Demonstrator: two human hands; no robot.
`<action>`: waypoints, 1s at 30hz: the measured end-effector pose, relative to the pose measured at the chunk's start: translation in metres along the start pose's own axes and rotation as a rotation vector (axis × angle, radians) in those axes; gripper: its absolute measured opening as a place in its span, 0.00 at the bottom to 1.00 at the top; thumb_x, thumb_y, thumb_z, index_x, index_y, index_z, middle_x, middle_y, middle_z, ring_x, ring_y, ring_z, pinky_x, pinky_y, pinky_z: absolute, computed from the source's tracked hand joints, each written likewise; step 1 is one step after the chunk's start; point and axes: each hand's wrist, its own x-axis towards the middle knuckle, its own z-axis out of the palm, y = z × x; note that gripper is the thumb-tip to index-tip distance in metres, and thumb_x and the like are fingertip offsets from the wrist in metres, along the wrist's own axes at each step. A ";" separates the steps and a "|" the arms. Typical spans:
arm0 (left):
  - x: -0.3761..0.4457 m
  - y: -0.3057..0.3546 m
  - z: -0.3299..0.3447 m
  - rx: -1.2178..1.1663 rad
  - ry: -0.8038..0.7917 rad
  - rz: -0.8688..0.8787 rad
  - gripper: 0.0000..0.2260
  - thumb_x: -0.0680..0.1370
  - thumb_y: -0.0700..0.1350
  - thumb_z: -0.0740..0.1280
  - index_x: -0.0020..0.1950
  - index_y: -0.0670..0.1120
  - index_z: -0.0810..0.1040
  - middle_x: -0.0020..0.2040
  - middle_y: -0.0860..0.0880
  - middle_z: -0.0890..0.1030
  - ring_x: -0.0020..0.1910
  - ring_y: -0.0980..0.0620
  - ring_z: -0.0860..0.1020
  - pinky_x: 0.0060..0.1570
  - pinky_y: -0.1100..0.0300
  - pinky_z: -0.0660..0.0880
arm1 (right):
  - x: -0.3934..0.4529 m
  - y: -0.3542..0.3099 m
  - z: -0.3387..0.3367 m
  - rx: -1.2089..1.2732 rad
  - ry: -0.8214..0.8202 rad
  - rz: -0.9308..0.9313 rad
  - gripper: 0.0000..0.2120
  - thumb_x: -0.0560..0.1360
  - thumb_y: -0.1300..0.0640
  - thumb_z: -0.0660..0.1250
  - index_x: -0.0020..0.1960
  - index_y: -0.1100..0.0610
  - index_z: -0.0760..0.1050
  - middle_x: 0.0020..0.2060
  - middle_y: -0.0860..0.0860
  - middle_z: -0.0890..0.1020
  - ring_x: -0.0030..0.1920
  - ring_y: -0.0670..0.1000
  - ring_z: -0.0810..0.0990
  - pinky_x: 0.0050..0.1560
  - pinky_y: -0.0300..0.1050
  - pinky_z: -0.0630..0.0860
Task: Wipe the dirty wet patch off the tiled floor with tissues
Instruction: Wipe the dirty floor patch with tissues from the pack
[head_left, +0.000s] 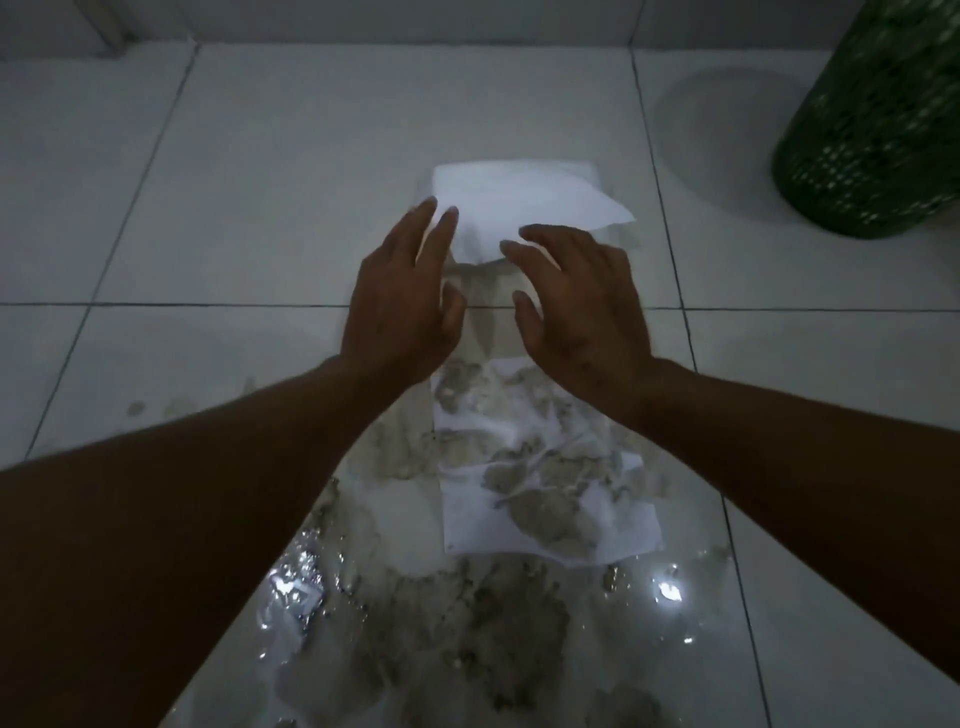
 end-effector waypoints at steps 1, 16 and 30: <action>0.007 0.000 0.000 -0.006 -0.013 -0.016 0.31 0.77 0.44 0.66 0.78 0.42 0.59 0.78 0.41 0.61 0.76 0.42 0.61 0.72 0.47 0.62 | 0.004 0.003 0.003 -0.011 -0.010 0.007 0.22 0.75 0.58 0.65 0.69 0.56 0.72 0.68 0.56 0.73 0.70 0.57 0.69 0.67 0.56 0.64; 0.055 -0.021 0.015 0.069 -0.149 0.083 0.33 0.80 0.52 0.66 0.80 0.44 0.55 0.80 0.46 0.56 0.79 0.48 0.52 0.76 0.49 0.53 | 0.044 0.020 0.035 -0.229 -0.052 -0.005 0.21 0.79 0.53 0.65 0.70 0.56 0.71 0.73 0.56 0.69 0.75 0.58 0.62 0.74 0.67 0.51; 0.060 -0.021 0.011 0.106 -0.166 0.116 0.28 0.79 0.48 0.68 0.76 0.44 0.65 0.76 0.43 0.66 0.75 0.43 0.64 0.66 0.42 0.69 | 0.017 0.015 0.002 -0.015 0.238 -0.017 0.09 0.74 0.63 0.71 0.54 0.59 0.82 0.50 0.56 0.85 0.54 0.54 0.82 0.65 0.42 0.65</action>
